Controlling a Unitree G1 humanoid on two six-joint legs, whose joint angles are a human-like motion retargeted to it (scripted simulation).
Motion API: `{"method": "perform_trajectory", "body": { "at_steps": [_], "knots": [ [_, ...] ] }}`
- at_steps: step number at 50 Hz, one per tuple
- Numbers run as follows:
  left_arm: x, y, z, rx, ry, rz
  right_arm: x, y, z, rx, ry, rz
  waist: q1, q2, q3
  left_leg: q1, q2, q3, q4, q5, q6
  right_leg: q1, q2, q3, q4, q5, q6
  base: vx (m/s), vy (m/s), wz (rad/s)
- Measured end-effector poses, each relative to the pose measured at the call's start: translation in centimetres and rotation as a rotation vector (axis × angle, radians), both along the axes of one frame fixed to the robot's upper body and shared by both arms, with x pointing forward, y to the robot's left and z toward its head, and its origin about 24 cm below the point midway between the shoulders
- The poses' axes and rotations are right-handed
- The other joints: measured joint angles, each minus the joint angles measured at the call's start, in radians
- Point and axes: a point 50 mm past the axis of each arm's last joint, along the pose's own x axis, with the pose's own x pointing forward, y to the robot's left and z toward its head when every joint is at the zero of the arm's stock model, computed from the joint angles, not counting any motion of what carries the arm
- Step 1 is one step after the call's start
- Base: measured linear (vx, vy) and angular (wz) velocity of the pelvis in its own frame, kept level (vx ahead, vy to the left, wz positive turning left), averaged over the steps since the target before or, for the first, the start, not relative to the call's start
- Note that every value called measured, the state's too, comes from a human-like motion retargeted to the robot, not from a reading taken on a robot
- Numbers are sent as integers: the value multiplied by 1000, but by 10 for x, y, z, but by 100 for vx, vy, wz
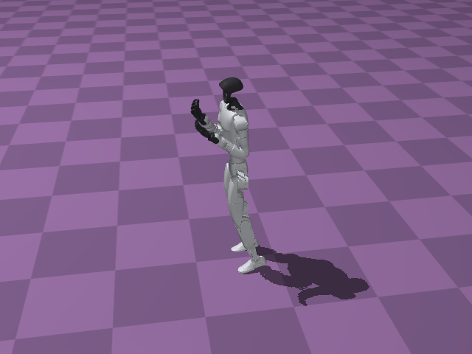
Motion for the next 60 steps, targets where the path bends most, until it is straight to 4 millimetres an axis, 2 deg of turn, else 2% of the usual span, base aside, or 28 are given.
{"method": "perform_trajectory", "body": {
  "at_steps": [2, 4, 7, 10, 13, 15, 17, 19, 20, 21, 23, 25, 27, 30, 32, 33, 35, 37, 38, 39, 42, 45, 48, 50, 52, 54, 57, 60],
  "knots": [
    [-3, -6, -10, -217, 112, -202, -8, 6, 3, -6, -16, 92, 30, -10, 0, 26, -11, -58, -32, 4, -10, 23, -11, 1, -11, -28, 27, 2, 1, -9],
    [-4, -10, -12, -342, 174, -267, -16, 2, 3, 2, -26, 102, 56, -8, 23, 30, -20, -79, 2, -64, -11, 47, -20, 9, -8, -104, 30, -1, 6, 29],
    [6, -2, 7, -261, 120, -87, -26, -19, -6, 36, 2, 46, 75, 49, 106, 28, -1, -41, 134, -276, 12, 67, -3, 14, 83, -285, -15, -7, 12, 51],
    [14, 18, 46, 141, -113, 465, -19, -32, -28, 32, 152, 29, 77, 108, 173, -3, 41, 29, 294, -473, 70, -60, 42, 32, 397, -488, -105, -8, 8, -66],
    [42, 42, 68, 680, -159, 1113, -7, -32, -58, -62, 277, 41, 10, 121, 119, -26, 51, 123, 305, -437, 87, -125, 50, 106, 411, -455, -95, 4, 4, -170],
    [81, 61, 80, 1012, -114, 1464, -6, -36, -67, -106, 306, 46, -57, 146, 90, 29, 42, 178, 204, -347, 69, -80, 44, 170, 277, -349, -36, 9, 5, -169],
    [139, 77, 84, 1394, 9, 1689, -5, -42, -68, -171, 301, 14, -133, 173, 43, 78, 25, 211, 73, -237, 44, -45, 32, 218, 131, -215, 34, 4, 1, -145],
    [192, 110, 78, 1962, 163, 1856, -2, -45, -66, -220, 291, -21, -219, 196, -2, 92, 16, 227, -12, -150, 11, -36, 22, 233, 29, -115, 78, -2, -3, -108],
    [207, 141, 80, 2318, 274, 1917, 1, -45, -64, -236, 284, -34, -267, 203, -23, 83, 13, 227, -35, -120, -4, -40, 17, 229, -10, -80, 90, -7, -4, -79],
    [210, 168, 87, -2469, -281, -1689, 3, -41, -60, -228, 268, -23, -321, 199, 5, 98, 14, 223, -40, -119, -22, -22, 14, 210, -26, -81, 90, -10, -3, -72],
    [189, 227, 116, -2383, -423, -1211, 7, -35, -51, -238, 222, -4, -429, 201, 56, 111, 21, 207, -32, -155, -52, -5, 18, 161, -35, -112, 75, -13, -1, -77],
    [155, 267, 157, -2276, -556, -1208, 10, -35, -39, -240, 168, -10, -506, 212, 116, 121, 38, 205, -1, -244, -71, -12, 37, 117, -1, -185, 45, -11, 1, -126],
    [128, 278, 199, -2111, -521, -1456, 14, -39, -33, -241, 152, -21, -517, 226, 180, 112, 73, 250, 98, -367, -66, -41, 69, 125, 74, -277, -11, -9, 2, -184],
    [116, 243, 244, -2007, -287, -1863, 20, -51, -36, -218, 162, -80, -453, 247, 245, 21, 152, 325, 387, -508, 6, -105, 112, 180, 214, -390, -106, -3, 5, -133],
    [125, 188, 248, -2039, -25, -2245, 21, -61, -46, -183, 222, -138, -409, 253, 256, -38, 183, 321, 537, -493, 67, -109, 114, 175, 255, -401, -132, 11, 6, 7],
    [125, 157, 243, 1955, -142, 2347, 21, -66, -49, -146, 242, -155, -392, 251, 258, -57, 183, 310, 569, -460, 86, -91, 104, 164, 233, -379, -130, 19, 4, 64],
    [117, 105, 204, 1585, -378, 2085, 17, -72, -58, -72, 299, -111, -369, 237, 227, -60, 148, 292, 539, -386, 78, -29, 63, 140, 125, -294, -100, 24, 3, 83],
    [98, 75, 148, 1353, -453, 1741, 11, -72, -66, -77, 331, -87, -346, 207, 162, -30, 85, 291, 391, -328, 40, 17, 14, 120, 13, -178, -51, 25, 4, 68],
    [86, 68, 121, 1254, -427, 1587, 8, -73, -67, -234, 293, -249, -331, 193, 128, -8, 57, 292, 295, -298, 22, 30, -2, 112, -25, -122, -26, 23, 7, 47],
    [74, 64, 95, 1149, -360, 1406, 5, -72, -69, -272, 288, -284, -311, 183, 101, 12, 36, 290, 197, -255, 8, 36, -10, 106, -53, -71, -3, 21, 8, 34],
    [46, 60, 26, 755, -75, 898, -3, -62, -74, -159, 343, -169, -238, 162, 63, 63, 14, 268, -31, -99, -25, 47, -3, 88, -88, 21, 31, 16, 8, 22],
    [27, 40, -25, 337, 156, 460, -7, -46, -77, 25, 425, 59, -178, 138, 99, 98, 29, 226, -61, -84, -62, 76, 15, 56, -38, -46, 6, 9, 9, 57],
    [17, 14, -29, 155, 153, 252, -3, -37, -74, 7, 413, 108, -148, 125, 176, 90, 61, 163, 62, -265, -79, 14, 43, -1, 253, -267, -27, 0, 10, 123],
    [18, -1, -13, 101, 83, 163, 3, -34, -70, 11, 410, 144, -131, 98, 193, 20, 52, 123, 177, -381, -45, -105, 28, -31, 513, -397, -24, -3, 7, 143],
    [19, -11, 3, 65, 23, 82, 2, -39, -69, 20, 406, 151, -110, 74, 202, -16, 23, 82, 226, -408, -12, -153, -4, -55, 627, -443, -37, 5, 1, 133],
    [18, -12, 13, 61, -19, 58, -7, -44, -67, 91, 401, 206, -88, 69, 180, -24, 2, 56, 192, -349, -11, -150, -25, -83, 581, -430, -58, 17, -2, 103],
    [10, 6, 13, 117, -59, 155, -24, -46, -66, 144, 392, 288, -99, 100, 107, 19, 4, 21, 55, -190, -70, -52, -5, -126, 285, -343, -89, 24, -5, 74],
    [5, 24, 6, 191, -45, 261, -28, -50, -65, 71, 366, 246, -126, 106, 45, 51, -13, -11, -52, -50, -101, 16, 17, -86, -2, -220, -50, 19, -9, 43]
  ]
}}
